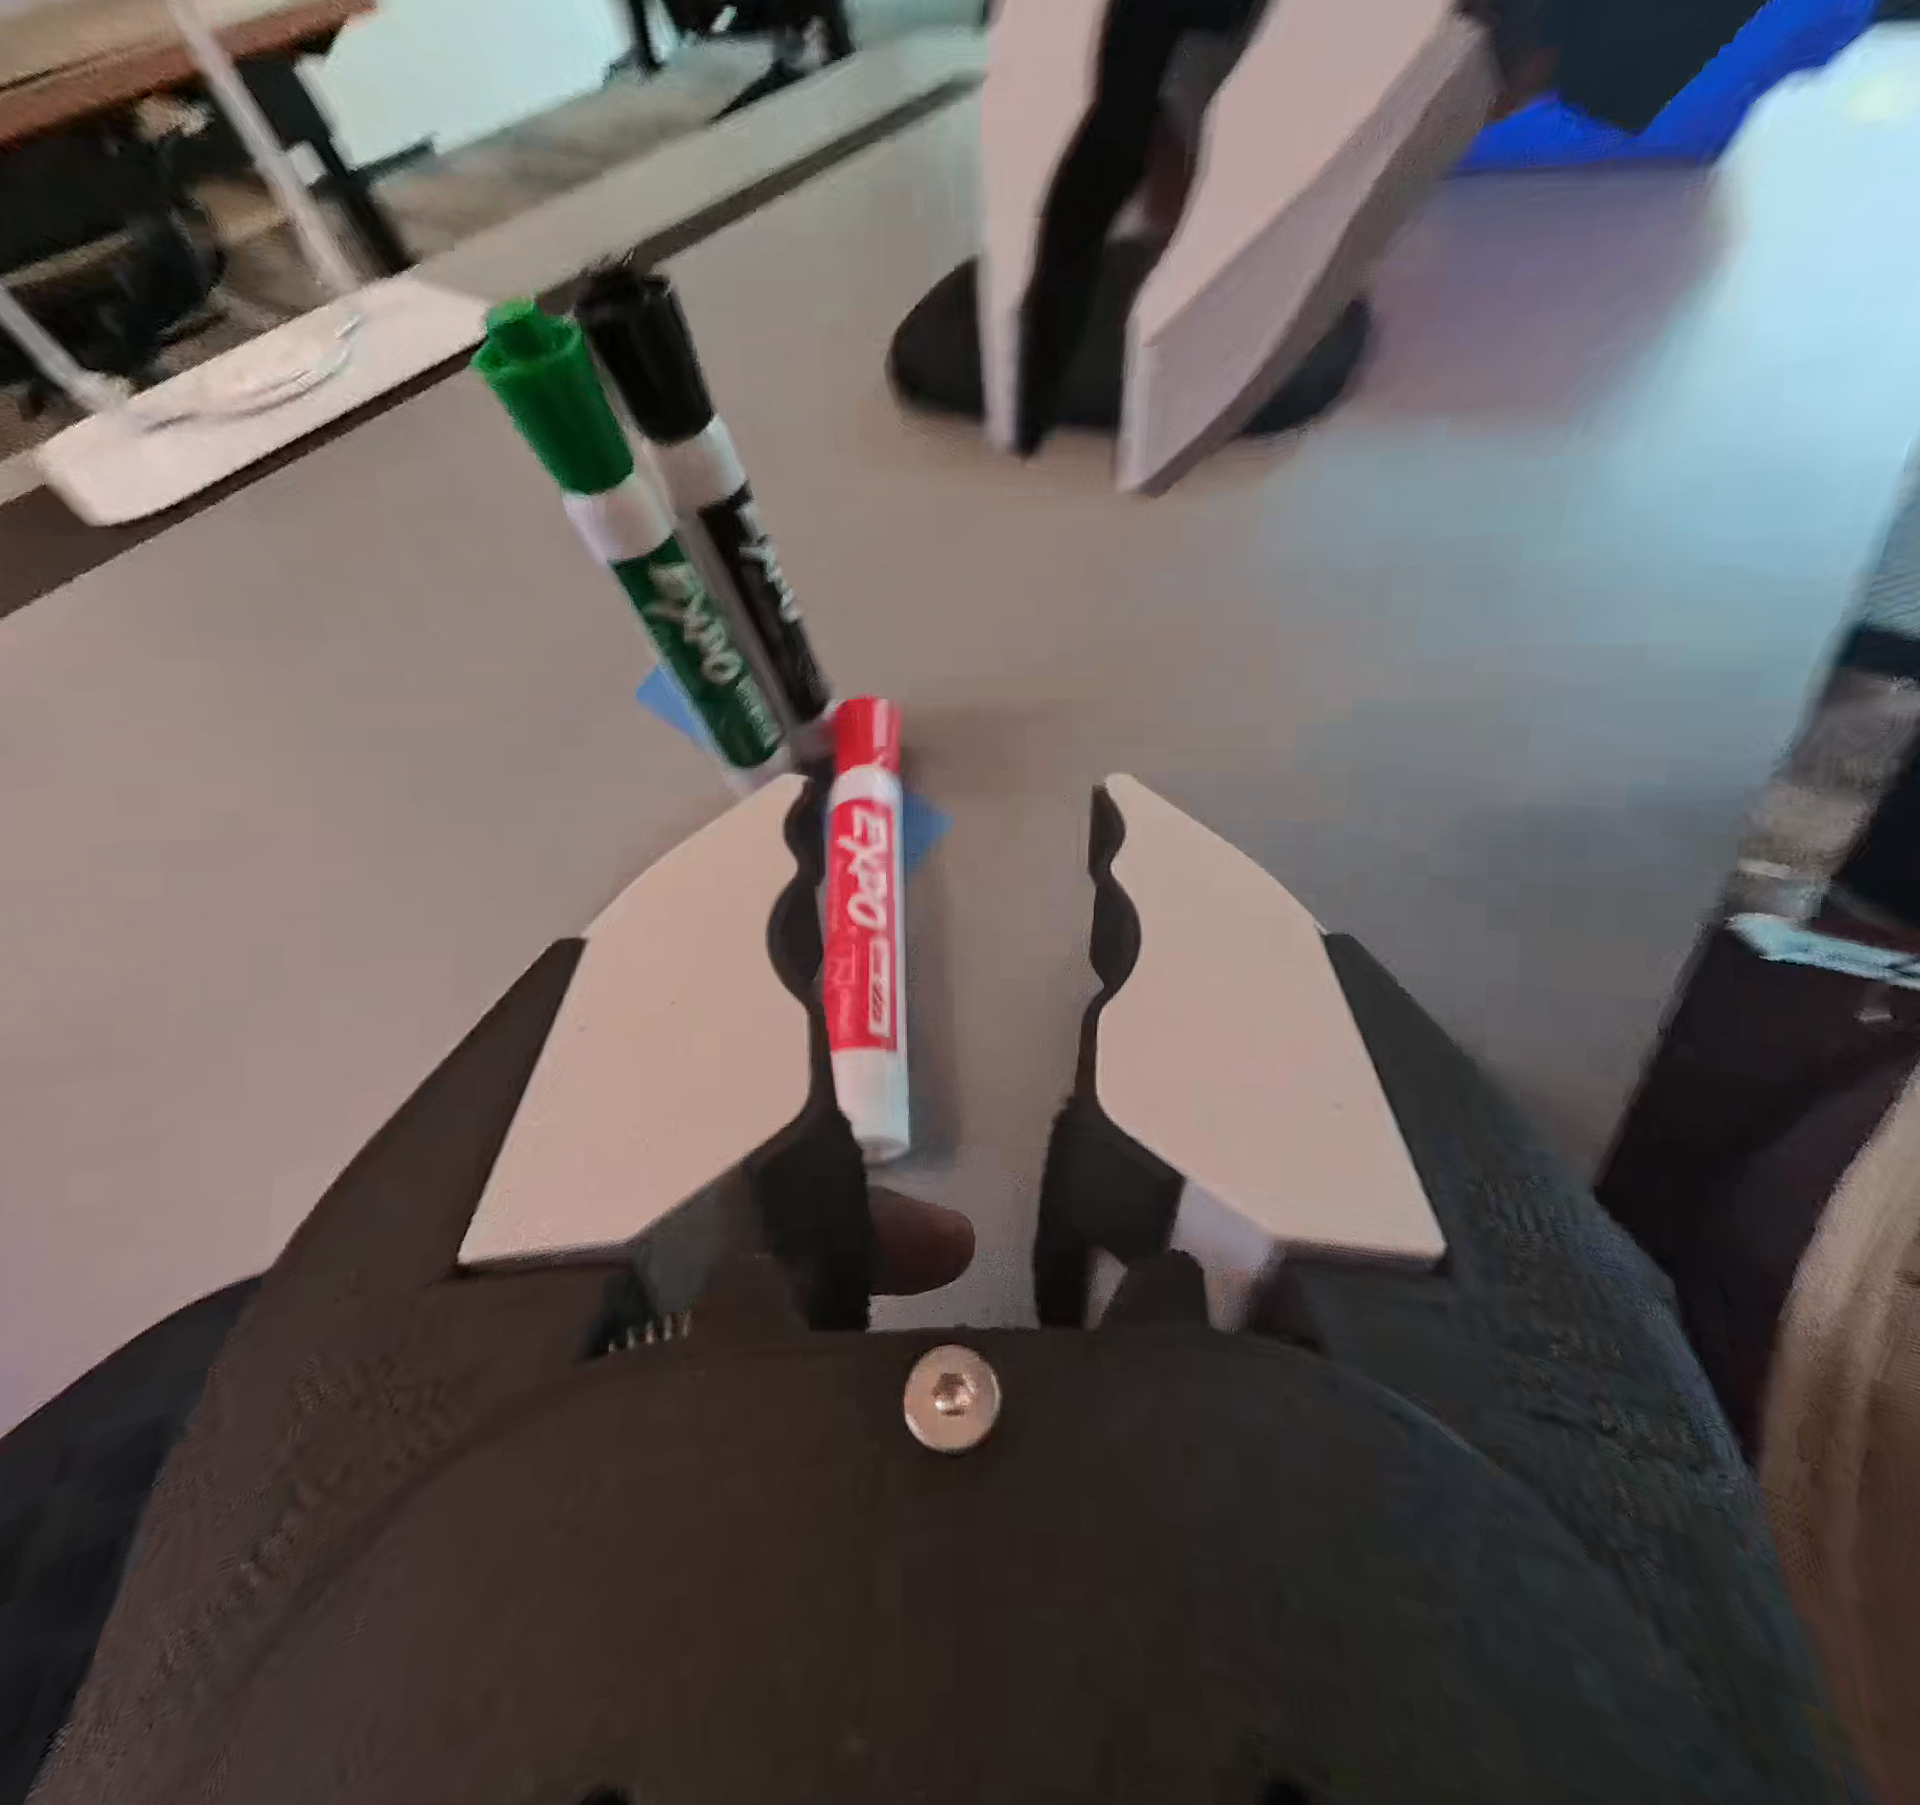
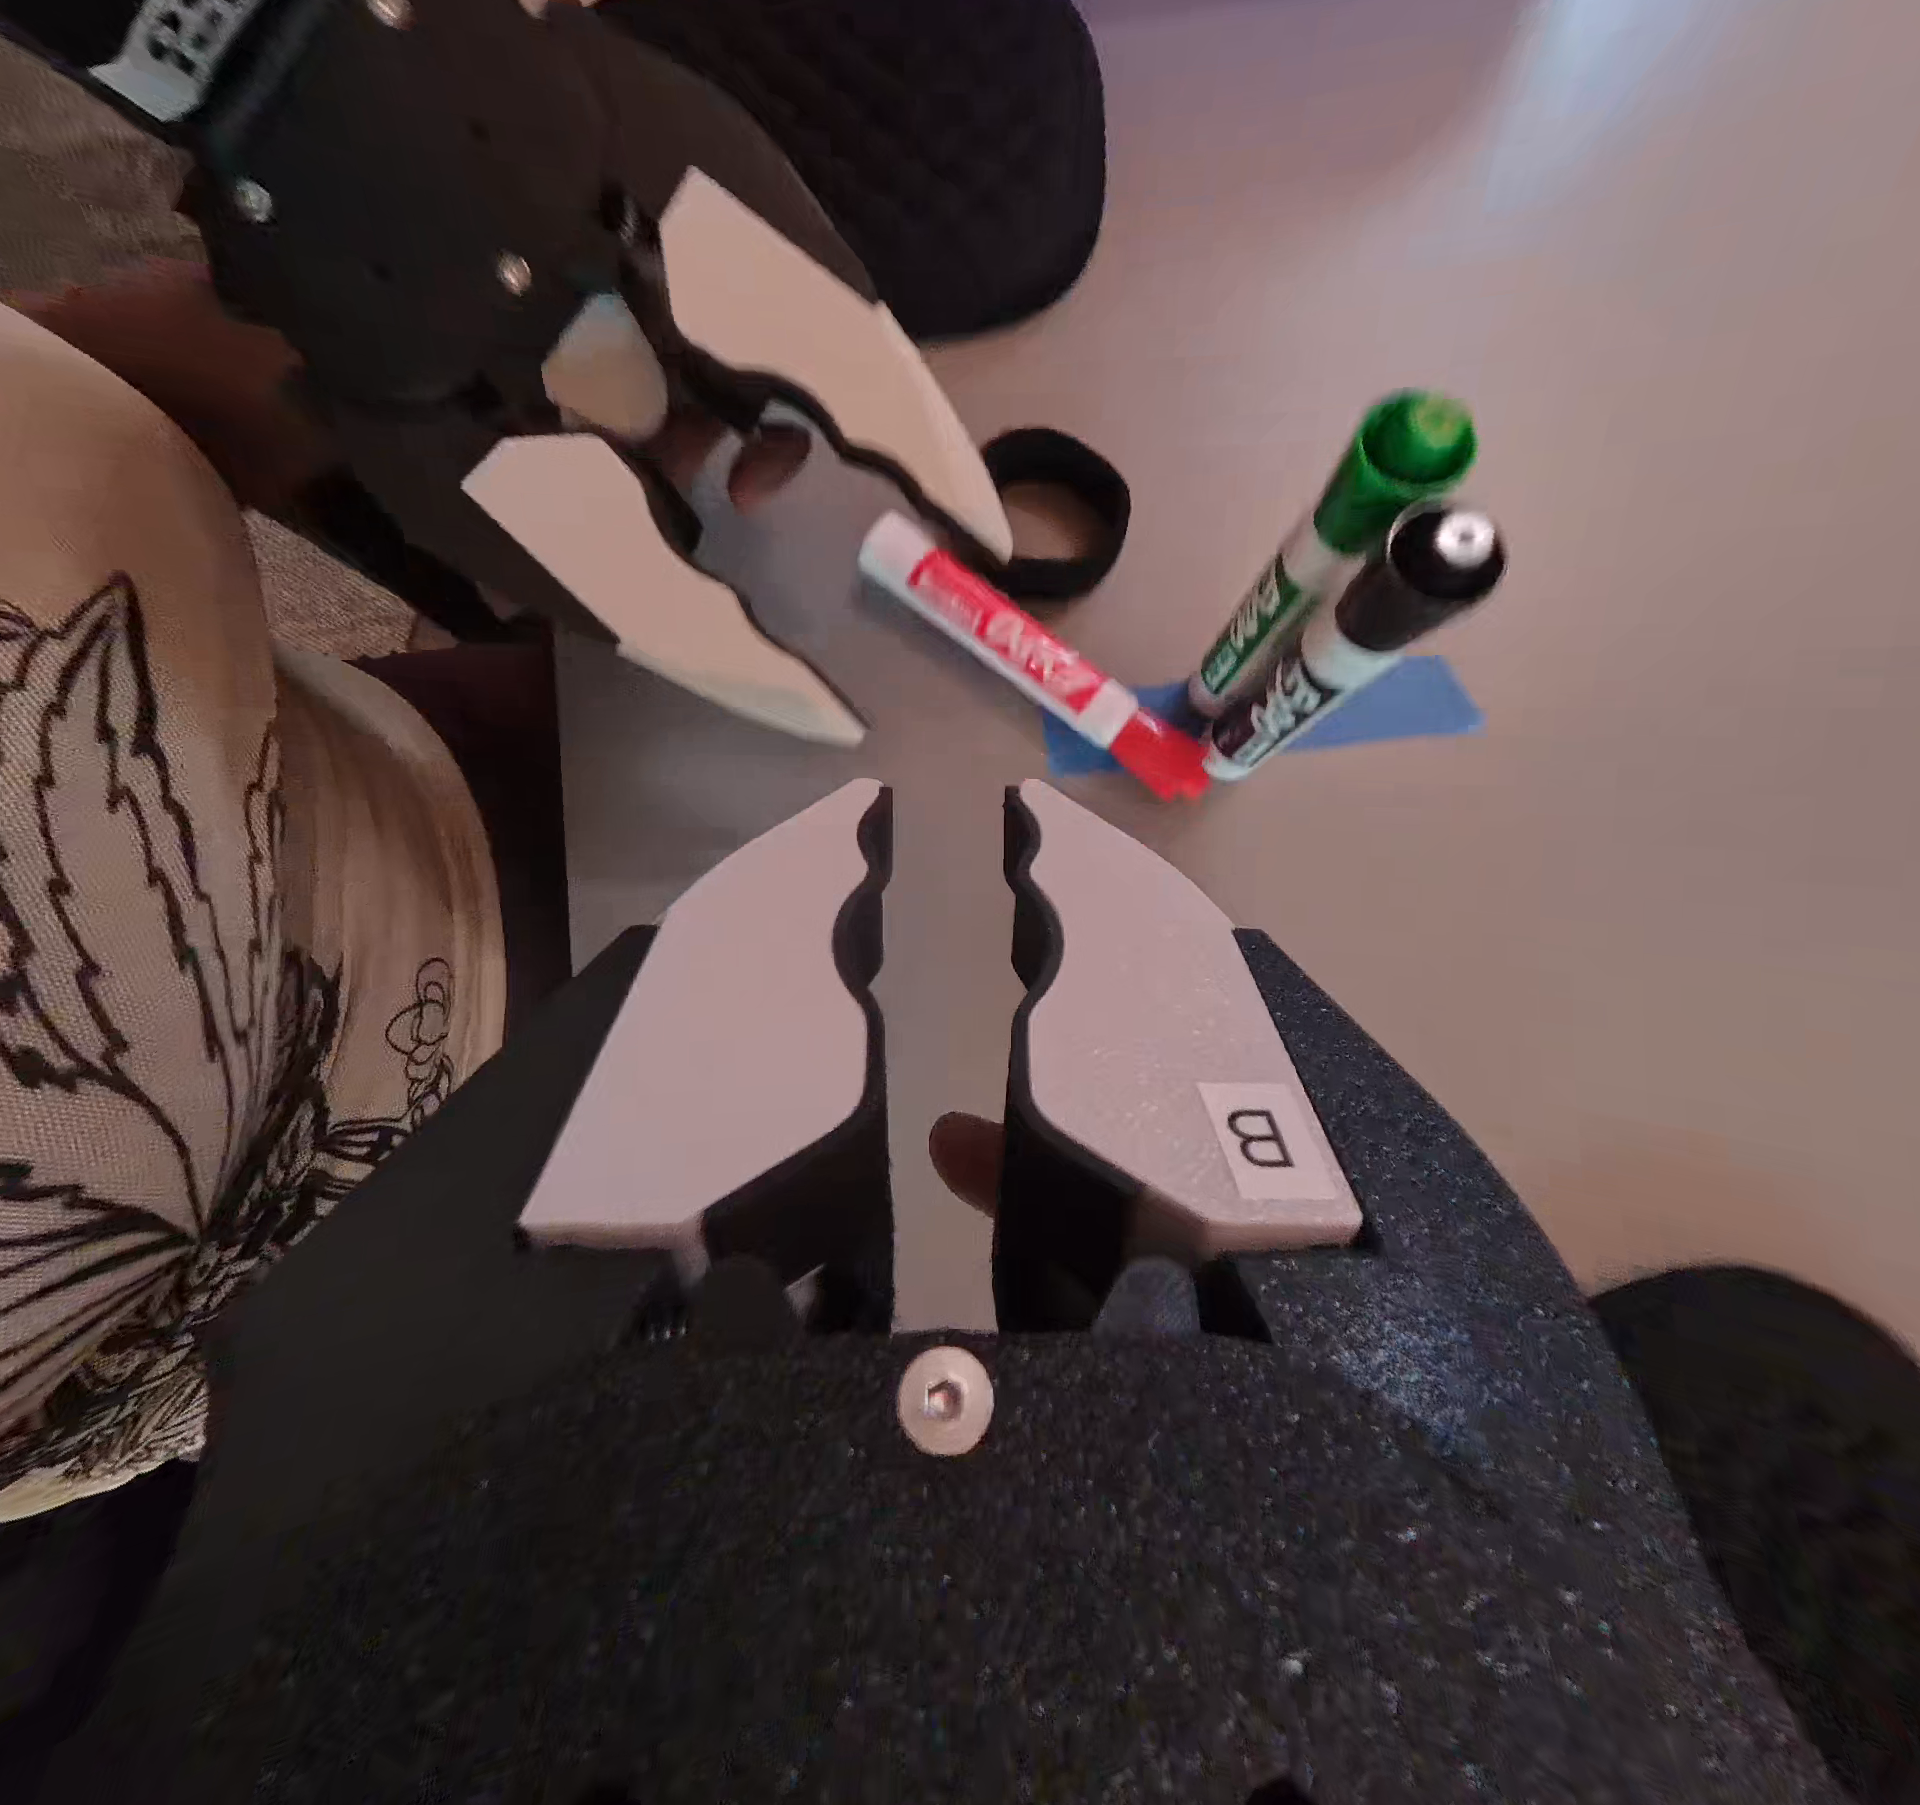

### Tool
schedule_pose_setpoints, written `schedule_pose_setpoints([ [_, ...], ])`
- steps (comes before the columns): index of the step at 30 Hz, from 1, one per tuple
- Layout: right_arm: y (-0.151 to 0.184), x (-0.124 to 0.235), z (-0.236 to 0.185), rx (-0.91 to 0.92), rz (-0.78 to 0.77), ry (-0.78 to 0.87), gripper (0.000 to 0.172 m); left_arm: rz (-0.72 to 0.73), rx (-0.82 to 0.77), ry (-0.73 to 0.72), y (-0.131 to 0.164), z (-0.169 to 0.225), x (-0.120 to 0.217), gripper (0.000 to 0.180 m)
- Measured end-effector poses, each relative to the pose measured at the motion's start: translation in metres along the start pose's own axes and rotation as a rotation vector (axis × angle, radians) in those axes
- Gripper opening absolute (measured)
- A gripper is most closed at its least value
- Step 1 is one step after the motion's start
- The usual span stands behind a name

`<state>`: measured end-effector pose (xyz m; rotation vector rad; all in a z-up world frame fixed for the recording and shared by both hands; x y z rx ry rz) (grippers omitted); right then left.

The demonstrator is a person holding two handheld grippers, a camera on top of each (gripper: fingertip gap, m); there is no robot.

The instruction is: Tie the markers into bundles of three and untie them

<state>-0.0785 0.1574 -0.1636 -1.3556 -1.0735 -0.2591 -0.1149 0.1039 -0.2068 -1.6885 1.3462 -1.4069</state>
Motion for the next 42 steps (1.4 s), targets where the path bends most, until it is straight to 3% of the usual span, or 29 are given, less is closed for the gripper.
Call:
schedule_pose_setpoints([
  [6,0.009,-0.001,0.003,-0.064,0.111,-0.012,0.019,-0.331,-0.143,-0.046,0.031,-0.01,-0.027,0.048],
  [9,0.013,0.002,-0.002,-0.048,0.129,-0.026,0.019,-0.383,-0.197,-0.063,0.035,-0.019,-0.036,0.047],
  [11,0.017,0.005,-0.001,-0.047,0.146,-0.023,0.018,-0.401,-0.144,0.016,0.036,-0.016,-0.04,0.036],
  [14,0.019,0.011,-0.003,-0.066,0.193,-0.046,0.018,-0.478,-0.017,0.078,0.04,-0.019,-0.038,0.035],
  [17,0.023,0.015,-0.005,-0.061,0.218,-0.064,0.018,-0.516,-0.03,0.116,0.041,-0.019,-0.033,0.036],
  [19,0.024,0.017,-0.006,-0.061,0.231,-0.068,0.018,-0.541,-0.012,0.181,0.043,-0.013,-0.029,0.022],
  [21,0.022,0.019,-0.006,-0.066,0.247,-0.076,0.017,-0.53,0.016,0.256,0.042,-0.004,-0.026,0.02],
  [25,0.019,0.018,-0.01,-0.051,0.275,-0.096,0.015,-0.456,-0.01,0.262,0.043,-0.001,-0.021,0.019],
  [34,0.014,-0.004,0.014,-0.026,0.236,-0.108,0.041,-0.013,-0.029,0.241,0.001,-0.002,-0.001,0.019],
  [39,-0.007,0.006,0.006,0.037,0.211,-0.231,0.023,0.128,-0.061,0.22,-0.014,0.002,0.009,0.019],
  [42,-0.016,0.01,-0.001,0.1,0.155,-0.242,0.022,0.17,-0.046,0.221,-0.017,0.002,0.014,0.019],
])
Point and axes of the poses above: each gripper's, where its closed fingertips meet, x back along the fingers, y out of its underside, z = x × y across the jaws, the point moved 2 cm from there along x, back along the fingers, and after that the axes turned 9 degrees about -x, right-handed, at the moved point
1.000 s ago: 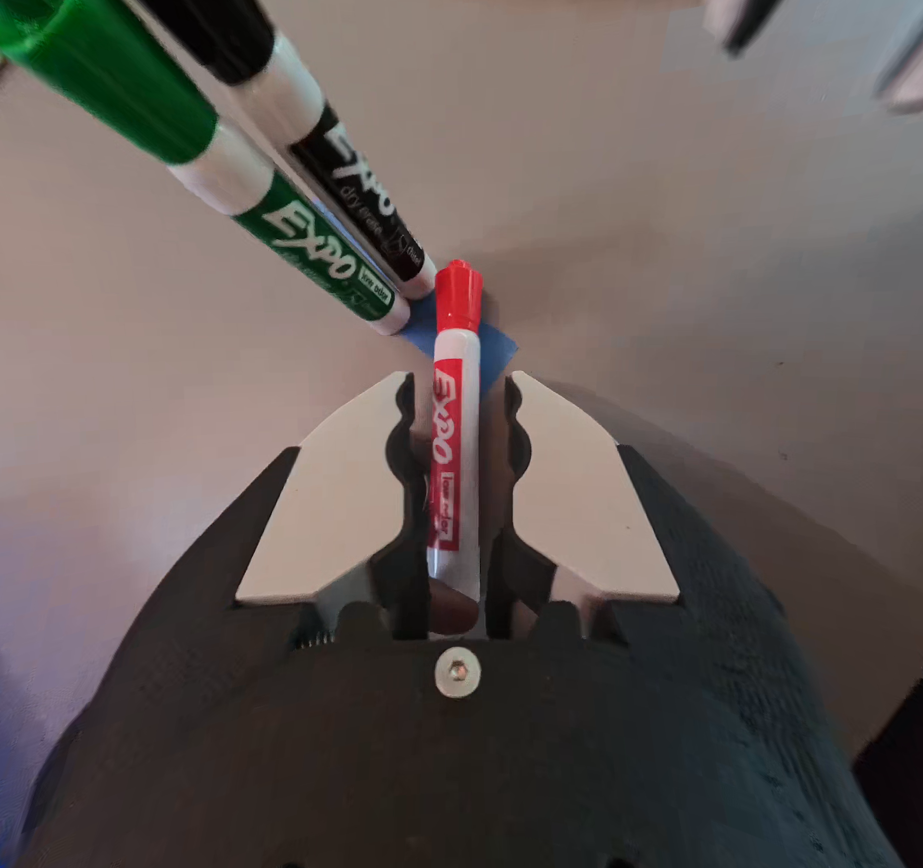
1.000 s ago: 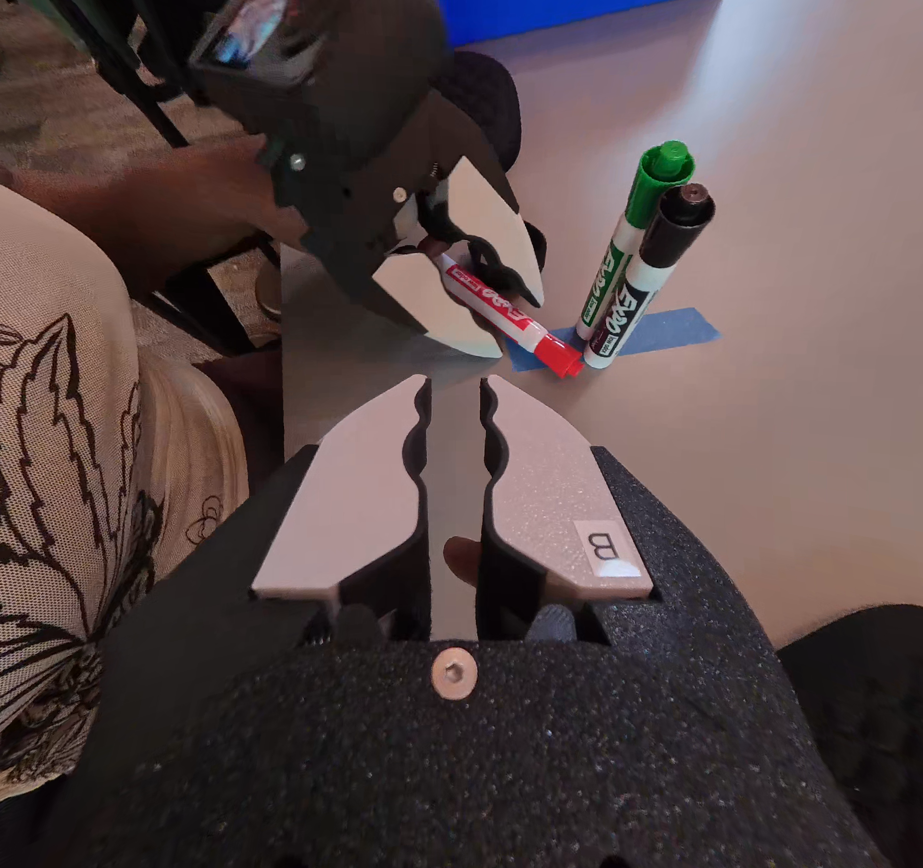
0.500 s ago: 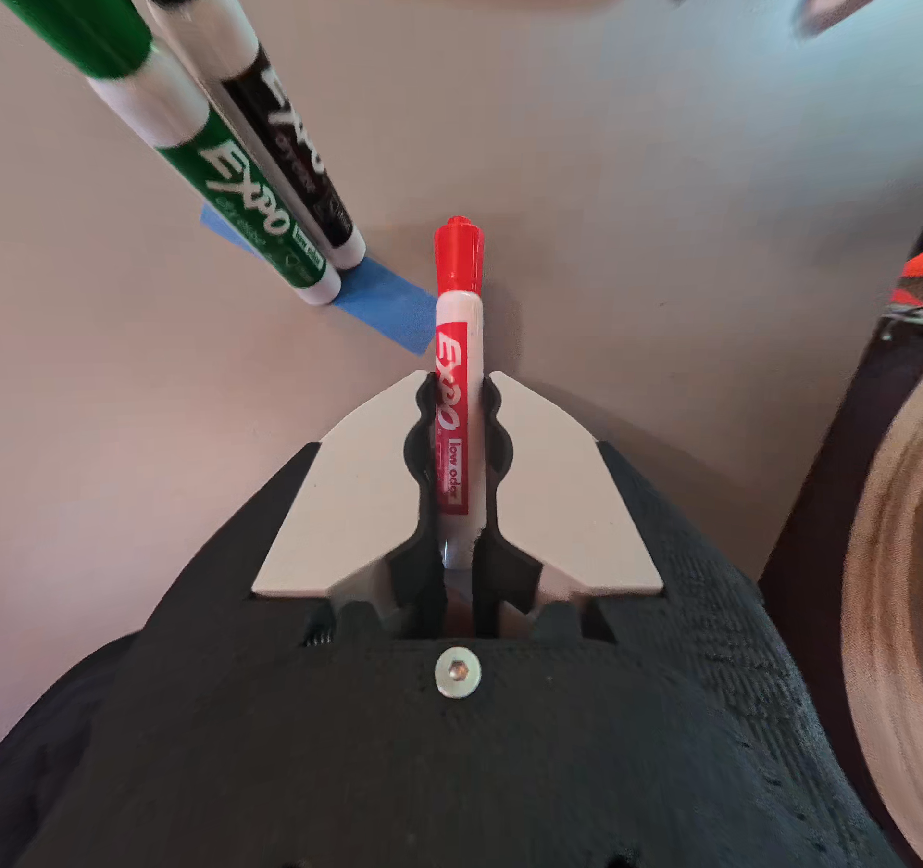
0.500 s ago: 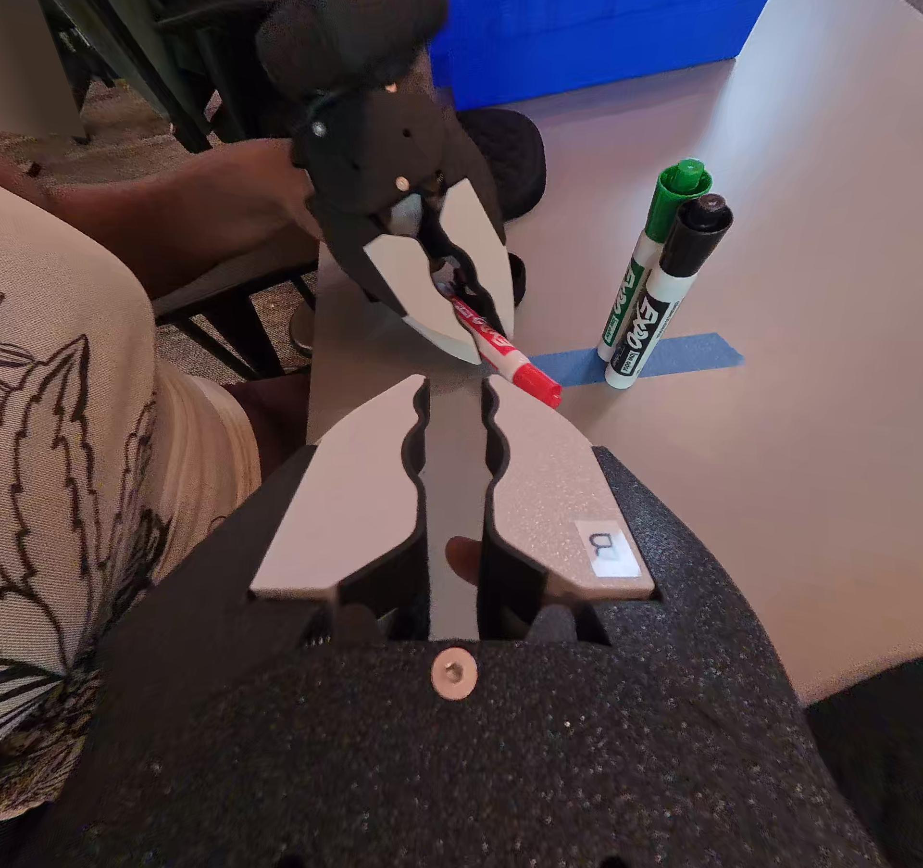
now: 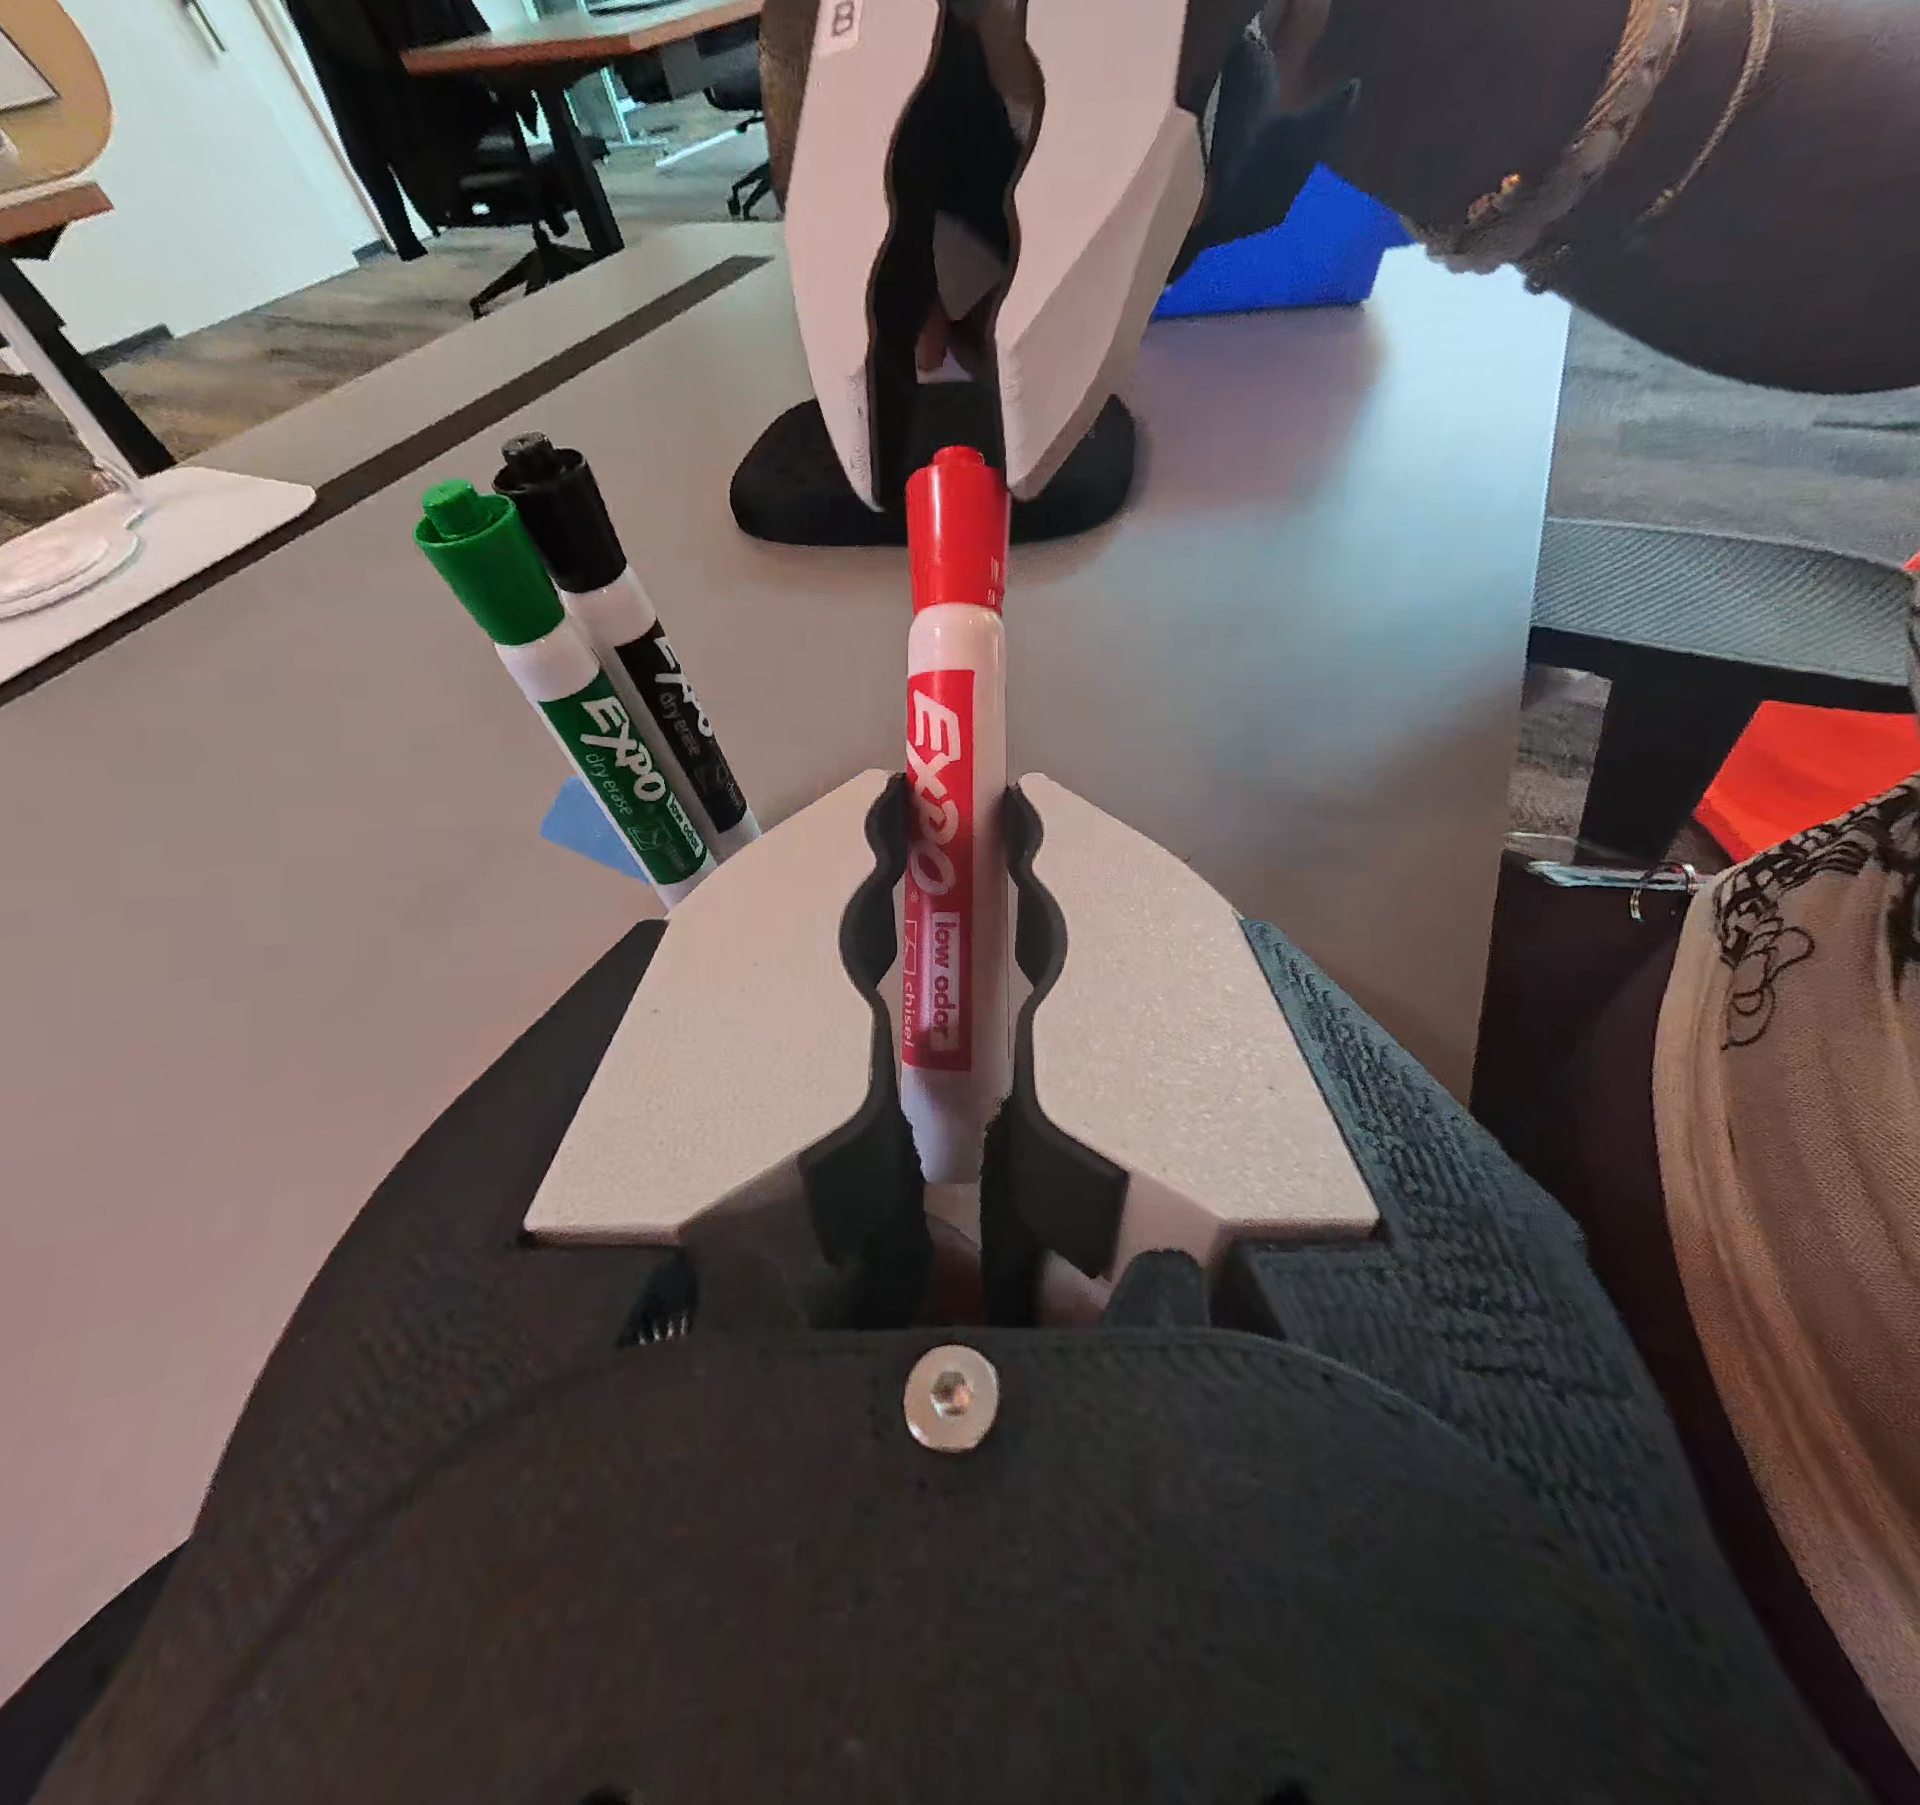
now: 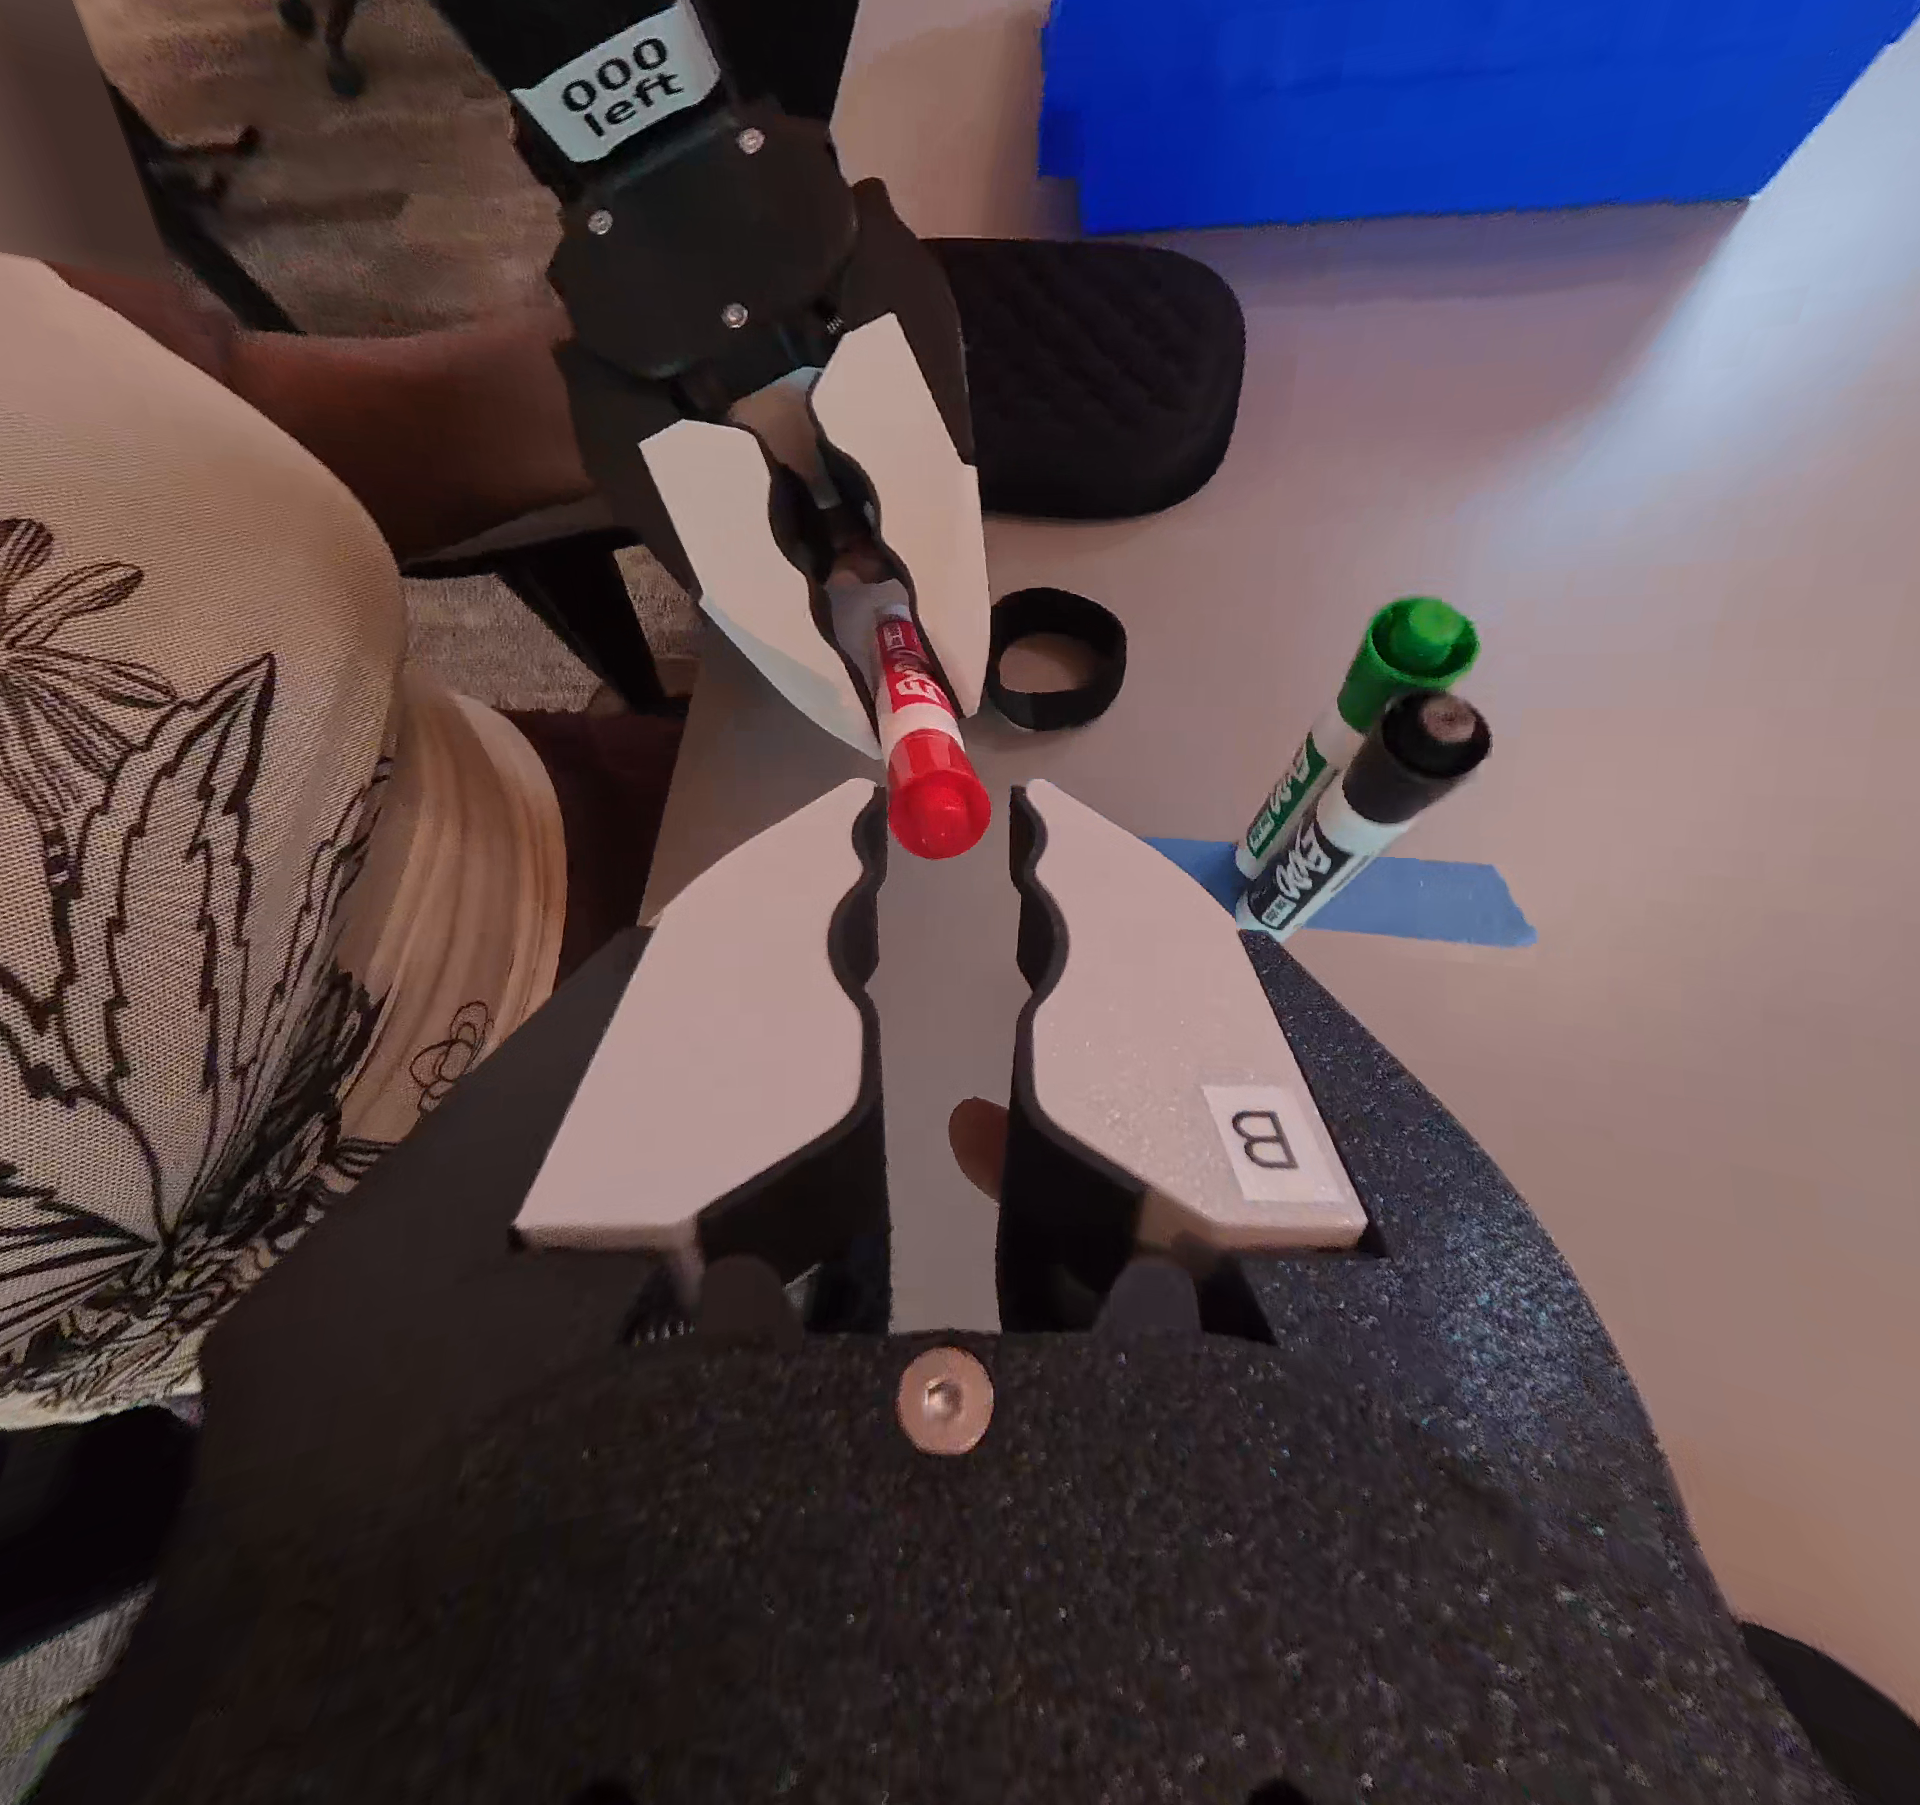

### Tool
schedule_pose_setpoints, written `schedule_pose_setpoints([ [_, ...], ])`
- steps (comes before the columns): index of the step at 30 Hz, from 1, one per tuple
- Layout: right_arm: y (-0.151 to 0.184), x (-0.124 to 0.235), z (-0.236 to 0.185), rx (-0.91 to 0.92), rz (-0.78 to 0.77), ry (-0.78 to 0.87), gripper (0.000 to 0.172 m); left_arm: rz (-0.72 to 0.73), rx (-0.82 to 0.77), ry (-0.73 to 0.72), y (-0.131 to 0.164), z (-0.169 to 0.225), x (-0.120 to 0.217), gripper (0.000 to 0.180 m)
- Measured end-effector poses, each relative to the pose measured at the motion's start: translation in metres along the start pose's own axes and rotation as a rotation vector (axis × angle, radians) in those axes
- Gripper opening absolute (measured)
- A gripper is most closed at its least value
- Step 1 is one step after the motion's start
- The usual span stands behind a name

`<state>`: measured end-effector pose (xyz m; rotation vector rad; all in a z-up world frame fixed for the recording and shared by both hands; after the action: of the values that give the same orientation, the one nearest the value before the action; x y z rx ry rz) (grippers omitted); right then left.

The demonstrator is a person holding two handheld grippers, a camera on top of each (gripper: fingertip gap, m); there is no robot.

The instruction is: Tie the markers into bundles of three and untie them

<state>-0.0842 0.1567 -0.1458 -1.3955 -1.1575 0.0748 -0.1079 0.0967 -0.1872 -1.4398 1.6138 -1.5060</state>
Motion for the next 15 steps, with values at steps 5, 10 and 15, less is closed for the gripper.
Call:
schedule_pose_setpoints([
  [5,-0.009,-0.005,-0.004,0.061,-0.112,0.015,0.019,0.064,0.013,-0.011,-0.004,-0.004,0.004,0.019],
  [10,-0.023,-0.004,-0.009,0.107,-0.169,0.032,0.024,0.164,0.048,-0.014,-0.01,-0.007,0.009,0.019],
  [15,-0.035,-0.008,-0.013,0.155,-0.228,0.054,0.019,0.196,0.063,-0.013,-0.011,-0.009,0.012,0.02],
])
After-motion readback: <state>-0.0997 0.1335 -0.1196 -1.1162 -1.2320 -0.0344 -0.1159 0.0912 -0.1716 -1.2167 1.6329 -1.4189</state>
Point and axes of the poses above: each gripper's, where its closed fingertips meet, x back along the fingers, y out of its underside, z = x × y across the jaws, the point moved 2 cm from there along x, back along the fingers, and after that the axes turned 9 degrees about -x, right-handed, at the moved point
